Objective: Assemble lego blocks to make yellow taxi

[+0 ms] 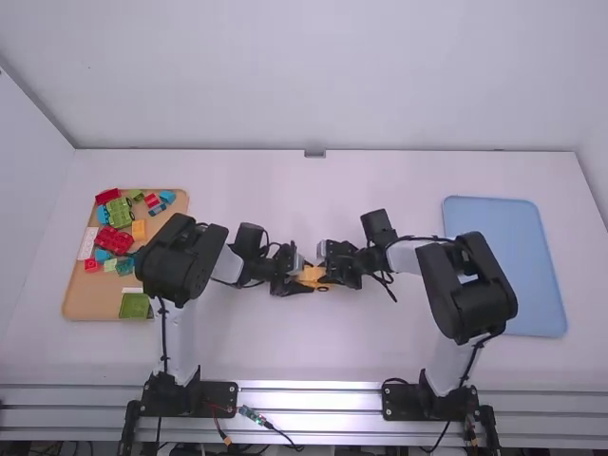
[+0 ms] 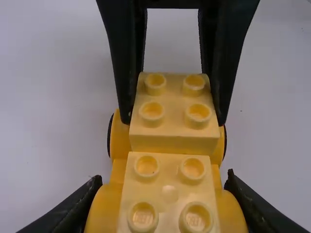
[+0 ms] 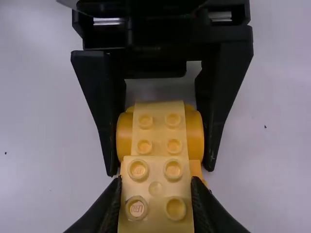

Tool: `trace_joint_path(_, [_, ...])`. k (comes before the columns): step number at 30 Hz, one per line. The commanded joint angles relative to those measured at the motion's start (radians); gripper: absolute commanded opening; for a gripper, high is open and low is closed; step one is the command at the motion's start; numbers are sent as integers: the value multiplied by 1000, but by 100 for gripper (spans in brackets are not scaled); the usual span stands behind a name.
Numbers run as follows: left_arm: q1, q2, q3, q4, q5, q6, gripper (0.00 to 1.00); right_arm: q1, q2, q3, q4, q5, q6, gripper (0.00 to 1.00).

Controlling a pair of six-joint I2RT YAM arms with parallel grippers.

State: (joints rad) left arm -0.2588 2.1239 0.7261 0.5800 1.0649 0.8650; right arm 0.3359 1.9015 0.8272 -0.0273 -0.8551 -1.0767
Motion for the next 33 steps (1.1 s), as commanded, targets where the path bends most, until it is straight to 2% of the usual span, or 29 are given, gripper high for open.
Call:
trace_joint_path(1, [-16, 32, -43, -23, -51, 23, 54, 23, -3, -4, -2, 39, -4, 8])
trace_joint_path(6, [-16, 32, -56, -17, -53, 23, 54, 23, -3, -4, -2, 41, -5, 6])
trace_joint_path(8, [-16, 32, -62, 5, -53, 22, 55, 27, -3, -4, -3, 43, -4, 11])
trace_joint_path(9, [-16, 32, -63, 9, -52, 22, 55, 31, -3, -4, -3, 42, -5, 17])
trace_joint_path(10, [-15, 32, -63, 11, -52, 21, 55, 35, -3, -4, -3, 42, -4, 30])
trace_joint_path(11, [-16, 32, -63, 18, -53, 14, 55, 39, -3, -4, -2, 41, -4, 48])
trace_joint_path(12, [-16, 32, -63, 19, -53, 15, 56, 39, -3, -4, 3, 41, -3, 78])
trace_joint_path(15, [-16, 32, -61, 13, -52, 15, 56, 37, -4, -2, 21, -2, 2, 89])
trace_joint_path(21, [-16, 32, -30, -43, -53, 15, 56, -5, -40, 27, -8, -95, -5, 91])
trace_joint_path(23, [-16, 32, -16, -70, -53, 15, 56, -28, -81, 27, -36, -171, -55, 87])
trace_joint_path(24, [-16, 32, -10, -82, -53, 15, 55, -43, -106, 27, -54, -219, -90, 74])
trace_joint_path(25, [-16, 32, -8, -84, -53, 16, 55, -45, -108, 27, -56, -224, -93, 72])
trace_joint_path(26, [-16, 32, -6, -87, -53, 15, 55, -55, -119, 25, -61, -234, -102, 47])
trace_joint_path(27, [-16, 32, -4, -91, -53, 16, 55, -64, -124, 23, -60, -236, -95, 9])
trace_joint_path(28, [-16, 32, -3, -93, -53, 16, 55, -70, -124, 23, -59, -237, -80, 0])
trace_joint_path(33, [-16, 32, -7, -87, -53, 16, 52, -74, -121, 3, -74, -210, -72, 0])
